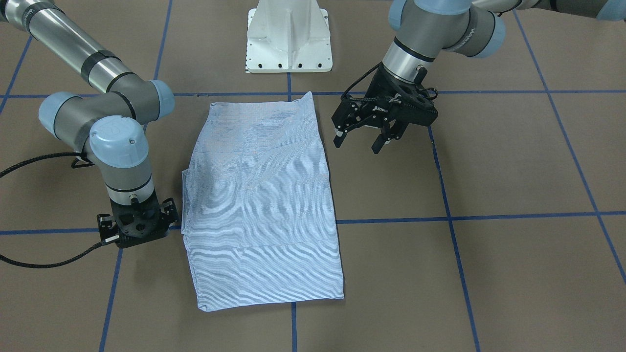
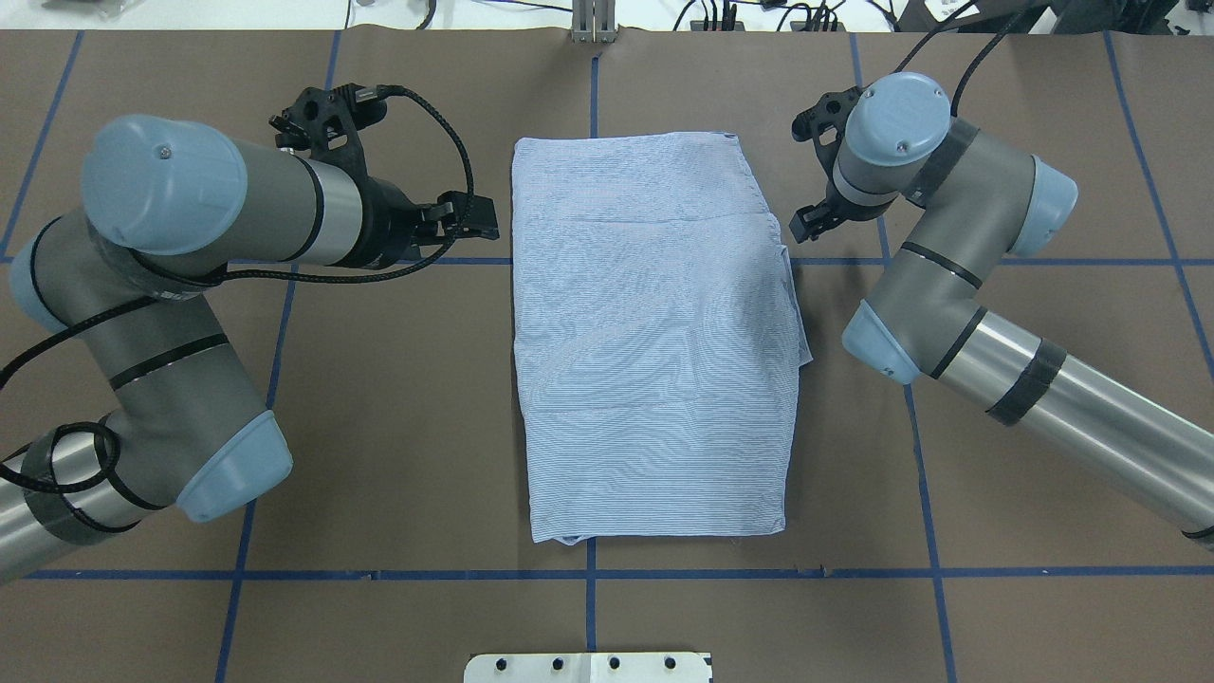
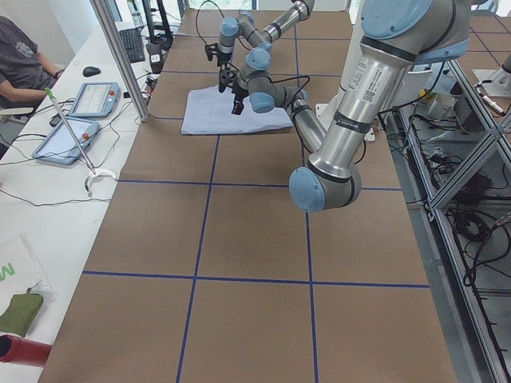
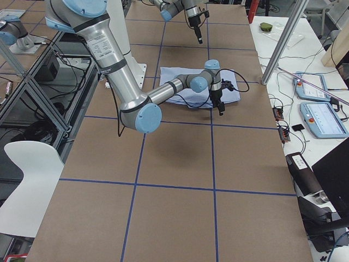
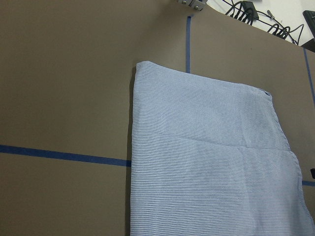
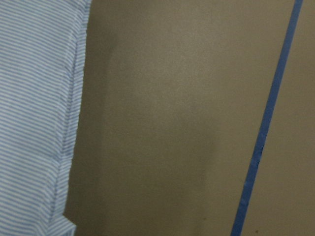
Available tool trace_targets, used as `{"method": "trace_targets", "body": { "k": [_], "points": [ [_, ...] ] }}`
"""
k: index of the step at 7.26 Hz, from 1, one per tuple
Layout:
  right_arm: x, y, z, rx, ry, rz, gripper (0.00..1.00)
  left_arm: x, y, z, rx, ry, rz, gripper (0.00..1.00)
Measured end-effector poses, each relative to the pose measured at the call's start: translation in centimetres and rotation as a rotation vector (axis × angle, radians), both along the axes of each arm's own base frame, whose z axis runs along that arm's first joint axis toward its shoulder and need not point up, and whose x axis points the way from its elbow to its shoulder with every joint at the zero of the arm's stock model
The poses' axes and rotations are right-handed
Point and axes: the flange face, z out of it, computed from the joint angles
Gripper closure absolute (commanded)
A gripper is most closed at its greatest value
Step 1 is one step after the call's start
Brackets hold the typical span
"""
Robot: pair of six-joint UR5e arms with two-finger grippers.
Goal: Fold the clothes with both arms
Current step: 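Move the left gripper to the near shirt edge while right gripper repositions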
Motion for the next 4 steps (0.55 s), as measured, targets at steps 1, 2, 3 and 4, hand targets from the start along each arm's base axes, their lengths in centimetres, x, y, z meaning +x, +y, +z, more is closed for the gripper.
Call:
{"method": "trace_targets", "body": {
  "k": [1, 2, 3, 4],
  "points": [
    [0.8, 0.4, -1.4, -0.003, -0.046, -0.012, 0.00, -0.1, 0.1, 0.1, -0.002, -0.001, 0.002, 0.00],
    [2.1, 1.7, -2.4, -0.001, -0.087, -0.022, 0.00, 0.3, 0.6, 0.2, -0.011, -0.004, 0.013, 0.00],
    [3.9, 4.0, -2.7, -0.008, -0.130, -0.039, 0.00, 1.6, 1.9, 0.3, -0.037, -0.004, 0.038, 0.00],
    [5.7, 6.5, -2.8, -0.029, -0.172, -0.048, 0.00, 3.5, 4.0, 0.3, -0.080, 0.002, 0.071, 0.00]
  ]
}}
